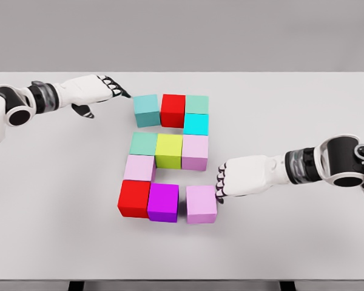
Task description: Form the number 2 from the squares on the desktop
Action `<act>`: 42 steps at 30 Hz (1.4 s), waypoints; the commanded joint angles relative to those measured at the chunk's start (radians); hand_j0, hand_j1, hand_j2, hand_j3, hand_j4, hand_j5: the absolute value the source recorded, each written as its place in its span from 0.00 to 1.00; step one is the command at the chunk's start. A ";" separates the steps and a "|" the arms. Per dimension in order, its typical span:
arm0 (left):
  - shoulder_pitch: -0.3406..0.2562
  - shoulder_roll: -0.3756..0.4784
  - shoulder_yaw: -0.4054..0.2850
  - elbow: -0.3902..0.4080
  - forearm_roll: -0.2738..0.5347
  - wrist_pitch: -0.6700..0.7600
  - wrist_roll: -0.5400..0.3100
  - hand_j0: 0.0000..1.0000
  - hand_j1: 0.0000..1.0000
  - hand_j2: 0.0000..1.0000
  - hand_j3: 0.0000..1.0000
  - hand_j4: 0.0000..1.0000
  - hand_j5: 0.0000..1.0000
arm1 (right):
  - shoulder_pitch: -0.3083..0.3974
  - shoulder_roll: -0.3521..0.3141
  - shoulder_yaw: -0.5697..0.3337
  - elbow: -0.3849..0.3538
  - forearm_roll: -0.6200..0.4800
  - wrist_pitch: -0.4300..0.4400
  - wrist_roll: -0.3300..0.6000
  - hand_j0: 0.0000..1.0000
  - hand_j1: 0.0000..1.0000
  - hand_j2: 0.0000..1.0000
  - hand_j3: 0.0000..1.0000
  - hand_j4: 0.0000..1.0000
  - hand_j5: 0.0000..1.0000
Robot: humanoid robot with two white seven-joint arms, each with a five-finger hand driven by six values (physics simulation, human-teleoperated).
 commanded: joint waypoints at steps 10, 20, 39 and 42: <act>0.005 0.005 -0.003 -0.007 -0.002 0.001 0.001 0.96 0.96 0.96 0.96 0.96 0.96 | 0.009 -0.043 -0.002 -0.016 -0.027 0.002 -0.006 0.60 0.60 0.60 0.60 0.60 0.60; 0.006 -0.001 -0.006 -0.011 -0.004 0.001 0.001 0.96 0.96 0.96 0.96 0.96 0.96 | 0.029 -0.038 -0.002 -0.016 -0.082 0.002 -0.012 0.60 0.60 0.60 0.60 0.60 0.60; -0.003 -0.010 -0.004 -0.010 0.003 0.001 0.001 0.96 0.96 0.96 0.96 0.96 0.96 | 0.035 -0.026 -0.002 -0.016 -0.162 0.002 -0.012 0.60 0.60 0.60 0.60 0.60 0.60; -0.006 -0.010 -0.004 -0.008 0.003 0.001 0.001 0.96 0.96 0.96 0.96 0.96 0.96 | 0.035 -0.026 0.000 -0.016 -0.173 0.002 -0.012 0.60 0.60 0.60 0.60 0.60 0.60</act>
